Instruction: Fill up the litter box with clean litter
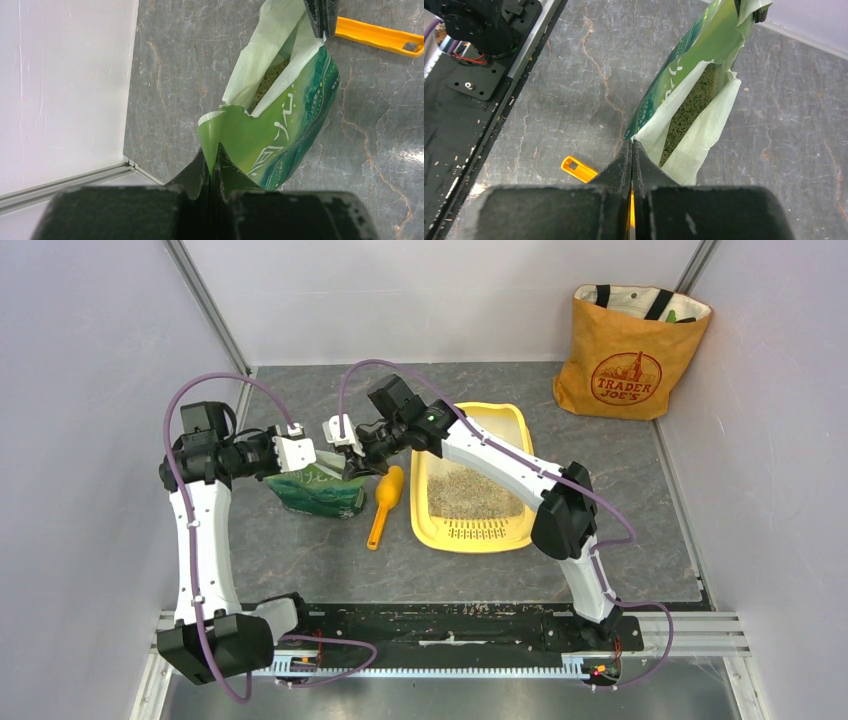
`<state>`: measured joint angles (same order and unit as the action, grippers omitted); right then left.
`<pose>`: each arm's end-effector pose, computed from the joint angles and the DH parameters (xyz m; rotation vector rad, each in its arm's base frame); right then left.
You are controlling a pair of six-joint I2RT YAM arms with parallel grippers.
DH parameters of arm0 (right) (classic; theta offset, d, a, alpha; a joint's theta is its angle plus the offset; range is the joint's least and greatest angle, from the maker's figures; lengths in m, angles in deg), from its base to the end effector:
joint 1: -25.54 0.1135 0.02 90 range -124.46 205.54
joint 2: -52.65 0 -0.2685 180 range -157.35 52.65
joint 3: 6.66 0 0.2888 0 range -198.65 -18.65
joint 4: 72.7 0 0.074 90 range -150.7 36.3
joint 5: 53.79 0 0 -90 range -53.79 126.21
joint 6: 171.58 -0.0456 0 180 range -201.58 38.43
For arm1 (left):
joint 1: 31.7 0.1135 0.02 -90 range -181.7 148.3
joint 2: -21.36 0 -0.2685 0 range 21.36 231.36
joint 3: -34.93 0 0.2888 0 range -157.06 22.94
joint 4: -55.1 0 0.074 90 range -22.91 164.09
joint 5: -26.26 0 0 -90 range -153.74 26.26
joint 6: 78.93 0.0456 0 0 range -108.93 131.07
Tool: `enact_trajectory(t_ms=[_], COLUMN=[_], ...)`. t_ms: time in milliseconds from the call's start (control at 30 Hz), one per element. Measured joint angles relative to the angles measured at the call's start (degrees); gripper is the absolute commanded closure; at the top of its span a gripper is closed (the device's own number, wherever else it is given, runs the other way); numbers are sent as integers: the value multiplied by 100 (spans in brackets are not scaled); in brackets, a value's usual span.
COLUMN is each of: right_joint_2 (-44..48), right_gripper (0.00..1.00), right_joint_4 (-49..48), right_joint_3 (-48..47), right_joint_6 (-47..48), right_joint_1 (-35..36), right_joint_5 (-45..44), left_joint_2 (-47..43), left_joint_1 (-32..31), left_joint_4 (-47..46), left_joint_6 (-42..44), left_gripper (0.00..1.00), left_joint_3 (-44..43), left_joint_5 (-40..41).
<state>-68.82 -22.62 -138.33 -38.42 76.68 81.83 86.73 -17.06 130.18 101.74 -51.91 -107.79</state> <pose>0.3044 0.4298 0.3258 -1.8615 1.1508 0.9708 0.2404 0.0300 0.3773 1.5630 1.5312 0.0345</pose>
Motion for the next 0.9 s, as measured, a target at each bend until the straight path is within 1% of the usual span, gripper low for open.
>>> enact_trajectory(t_ms=[133, 167, 233, 267, 333, 367, 467, 600, 767, 900], right_joint_2=[-17, -20, -20, -20, -20, -20, -9, 111, 306, 262], right_gripper=[100, 98, 78, 71, 62, 60, 57, 54, 55, 57], right_joint_4=[31, 37, 37, 37, 48, 46, -28, -387, -966, -1106], right_joint_3=[-28, -33, -35, -37, -37, -37, -37, 17, 4, -142], right_joint_6=[-223, -267, -341, -409, -575, -693, -1108, -1843, -2621, -2872], right_joint_1=[-20, -28, -50, -61, -92, -118, -195, -343, -485, -501], right_joint_5=[22, 24, 42, 50, 72, 90, 142, 214, 129, -225], left_joint_2=[-96, -116, -129, -129, -129, -129, -129, -129, -129, -129], left_joint_1=[2, 2, 2, 2, 2, 2, 2, 2, 2, 2], left_joint_4=[-61, -63, -63, -66, -70, -72, -105, -114, -151, -151], left_joint_6=[0, 0, 0, 0, 4, 4, 7, 9, 20, 22], left_gripper=[98, 98, 98, 98, 98, 98, 98, 98, 98, 98], left_joint_3=[111, 120, 122, 122, 122, 122, 122, 122, 144, 144], left_joint_5=[-33, -39, -44, -46, -48, -48, -52, -59, -94, -98])
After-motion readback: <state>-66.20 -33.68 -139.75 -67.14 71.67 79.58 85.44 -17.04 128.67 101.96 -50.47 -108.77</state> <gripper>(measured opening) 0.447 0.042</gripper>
